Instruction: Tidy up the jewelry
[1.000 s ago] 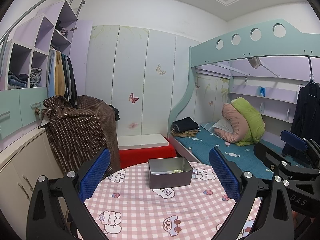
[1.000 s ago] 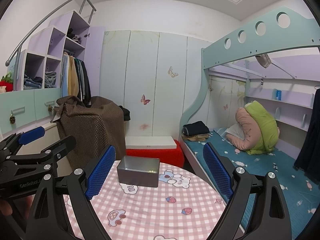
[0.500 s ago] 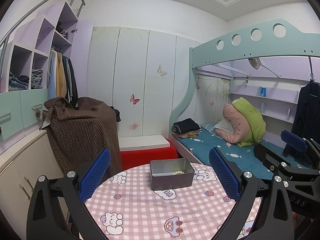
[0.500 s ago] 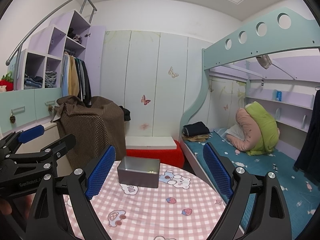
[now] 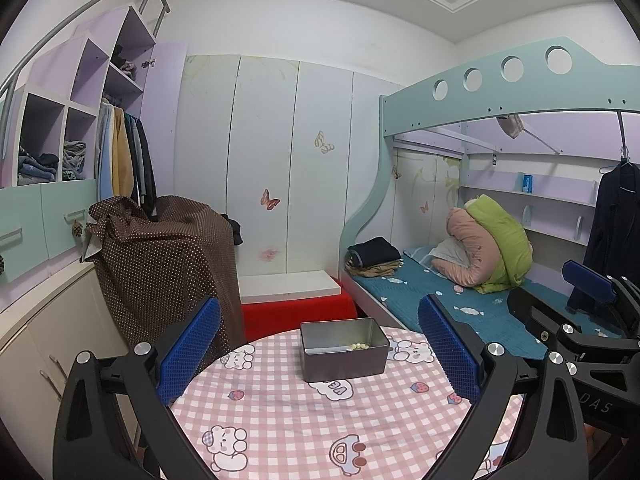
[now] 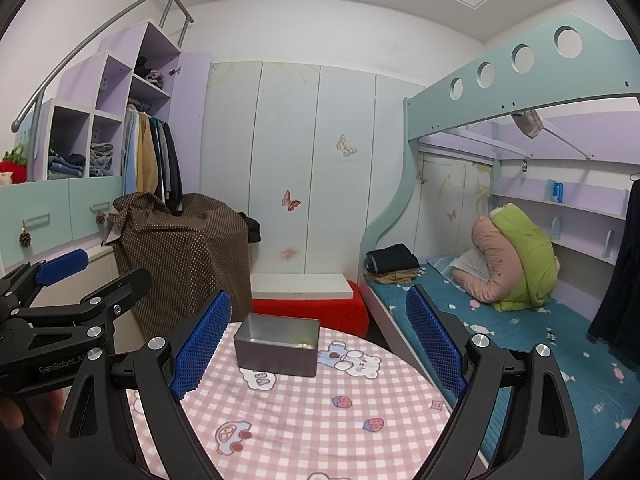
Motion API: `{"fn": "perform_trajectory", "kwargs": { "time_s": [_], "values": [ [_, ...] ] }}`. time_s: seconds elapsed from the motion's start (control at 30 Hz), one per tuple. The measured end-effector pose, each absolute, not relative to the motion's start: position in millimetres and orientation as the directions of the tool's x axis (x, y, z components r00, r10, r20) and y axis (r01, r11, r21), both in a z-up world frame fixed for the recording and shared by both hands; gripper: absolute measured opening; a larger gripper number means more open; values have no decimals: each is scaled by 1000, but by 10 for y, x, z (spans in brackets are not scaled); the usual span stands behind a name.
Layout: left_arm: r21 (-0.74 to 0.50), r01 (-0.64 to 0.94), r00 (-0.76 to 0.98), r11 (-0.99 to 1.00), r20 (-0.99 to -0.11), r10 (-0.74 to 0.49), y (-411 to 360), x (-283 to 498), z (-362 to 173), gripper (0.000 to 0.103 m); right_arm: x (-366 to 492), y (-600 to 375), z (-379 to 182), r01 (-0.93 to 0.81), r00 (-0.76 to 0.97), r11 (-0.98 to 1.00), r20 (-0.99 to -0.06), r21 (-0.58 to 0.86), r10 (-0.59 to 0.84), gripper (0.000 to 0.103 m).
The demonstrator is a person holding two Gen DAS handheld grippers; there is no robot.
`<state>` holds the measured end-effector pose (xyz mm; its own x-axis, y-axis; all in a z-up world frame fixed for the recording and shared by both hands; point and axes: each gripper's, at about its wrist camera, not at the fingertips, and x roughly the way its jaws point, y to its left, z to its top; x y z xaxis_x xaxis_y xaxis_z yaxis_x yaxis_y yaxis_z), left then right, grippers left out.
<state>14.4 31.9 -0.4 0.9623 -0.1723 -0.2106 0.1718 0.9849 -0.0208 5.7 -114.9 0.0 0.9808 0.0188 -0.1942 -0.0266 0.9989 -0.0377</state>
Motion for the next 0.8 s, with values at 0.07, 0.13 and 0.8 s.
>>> {"fn": "perform_trajectory", "kwargs": {
  "time_s": [0.07, 0.13, 0.8],
  "values": [
    [-19, 172, 962, 985, -211, -172, 321, 147, -4, 96, 58, -1149, 0, -27, 981, 999, -194, -38, 19, 86],
    [-20, 171, 962, 985, -210, -172, 321, 145, -5, 96, 57, -1140, -5, -27, 981, 999, -195, -36, 20, 86],
    [-17, 171, 962, 985, -212, -171, 337, 153, 7, 96, 81, -1125, 36, -31, 978, 999, -205, -27, 24, 86]
  ]
}}
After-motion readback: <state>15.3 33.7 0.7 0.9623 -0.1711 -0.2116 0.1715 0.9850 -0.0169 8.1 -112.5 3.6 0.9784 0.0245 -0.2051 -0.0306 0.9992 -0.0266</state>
